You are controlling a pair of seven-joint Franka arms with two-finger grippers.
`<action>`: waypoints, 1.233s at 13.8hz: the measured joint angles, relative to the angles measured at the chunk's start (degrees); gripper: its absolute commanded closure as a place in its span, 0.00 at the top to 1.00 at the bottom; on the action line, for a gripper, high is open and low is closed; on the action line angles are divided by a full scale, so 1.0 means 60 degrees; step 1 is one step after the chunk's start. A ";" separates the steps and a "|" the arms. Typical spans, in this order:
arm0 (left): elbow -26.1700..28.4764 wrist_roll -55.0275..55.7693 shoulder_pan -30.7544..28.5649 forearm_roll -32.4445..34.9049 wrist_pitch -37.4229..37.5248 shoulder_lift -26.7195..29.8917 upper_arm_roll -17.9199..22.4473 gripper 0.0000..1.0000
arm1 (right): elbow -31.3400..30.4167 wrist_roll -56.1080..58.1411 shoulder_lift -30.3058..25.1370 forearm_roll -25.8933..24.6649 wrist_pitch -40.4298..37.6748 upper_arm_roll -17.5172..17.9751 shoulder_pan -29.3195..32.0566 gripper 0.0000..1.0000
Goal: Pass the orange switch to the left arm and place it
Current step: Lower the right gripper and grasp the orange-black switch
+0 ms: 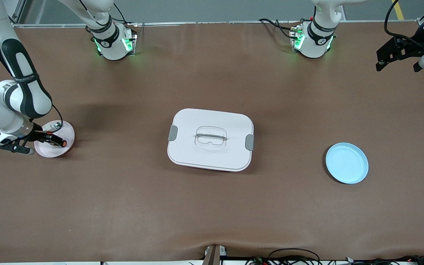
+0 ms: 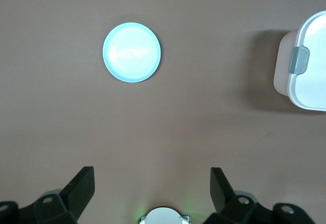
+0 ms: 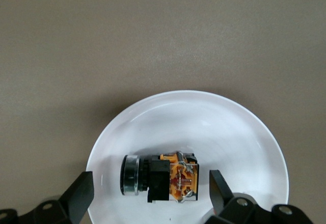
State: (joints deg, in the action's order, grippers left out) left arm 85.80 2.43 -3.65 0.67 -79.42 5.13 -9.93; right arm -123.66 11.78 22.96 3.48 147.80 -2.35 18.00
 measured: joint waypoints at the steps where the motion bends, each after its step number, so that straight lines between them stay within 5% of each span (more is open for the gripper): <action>1: 0.0000 0.0000 0.0000 0.0000 0.0000 0.0000 0.0000 1.00 | -0.0057 0.0008 0.0000 0.0000 0.0053 -0.0008 0.0017 1.00; 17: 0.0017 0.0000 0.0000 0.0000 0.0000 -0.0004 -0.0001 1.00 | -0.0546 0.0086 0.0048 0.0000 0.1085 -0.0010 0.0115 1.00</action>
State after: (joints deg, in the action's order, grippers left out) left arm 85.90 2.43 -3.65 0.67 -79.42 5.11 -9.94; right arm -126.94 12.30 23.25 3.48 154.31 -2.41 18.69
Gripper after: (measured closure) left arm 0.000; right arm 0.000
